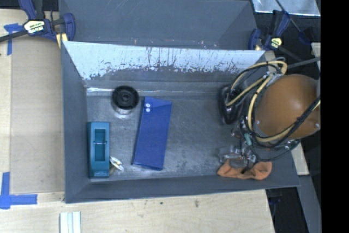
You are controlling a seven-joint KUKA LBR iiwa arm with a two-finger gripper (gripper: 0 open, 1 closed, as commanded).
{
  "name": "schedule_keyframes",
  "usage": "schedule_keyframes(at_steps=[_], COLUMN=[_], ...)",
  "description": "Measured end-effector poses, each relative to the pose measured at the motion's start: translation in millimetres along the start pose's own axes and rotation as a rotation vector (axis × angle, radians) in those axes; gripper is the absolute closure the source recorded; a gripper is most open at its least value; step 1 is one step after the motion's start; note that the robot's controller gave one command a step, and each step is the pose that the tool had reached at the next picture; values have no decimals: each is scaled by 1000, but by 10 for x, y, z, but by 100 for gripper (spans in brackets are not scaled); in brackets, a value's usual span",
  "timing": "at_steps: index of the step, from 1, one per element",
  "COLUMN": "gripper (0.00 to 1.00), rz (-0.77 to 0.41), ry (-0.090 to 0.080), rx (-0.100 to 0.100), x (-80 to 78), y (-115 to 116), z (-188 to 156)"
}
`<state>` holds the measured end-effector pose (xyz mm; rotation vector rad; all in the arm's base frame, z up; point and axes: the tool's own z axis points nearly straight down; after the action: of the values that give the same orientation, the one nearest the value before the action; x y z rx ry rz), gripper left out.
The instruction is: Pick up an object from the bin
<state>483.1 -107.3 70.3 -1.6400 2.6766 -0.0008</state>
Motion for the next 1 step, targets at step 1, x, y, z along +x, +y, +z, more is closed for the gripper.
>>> schedule_keyframes(at_steps=[1], gripper=[100], rz=[0], ry=[0], rx=[0], x=[0], y=[0], z=[0])
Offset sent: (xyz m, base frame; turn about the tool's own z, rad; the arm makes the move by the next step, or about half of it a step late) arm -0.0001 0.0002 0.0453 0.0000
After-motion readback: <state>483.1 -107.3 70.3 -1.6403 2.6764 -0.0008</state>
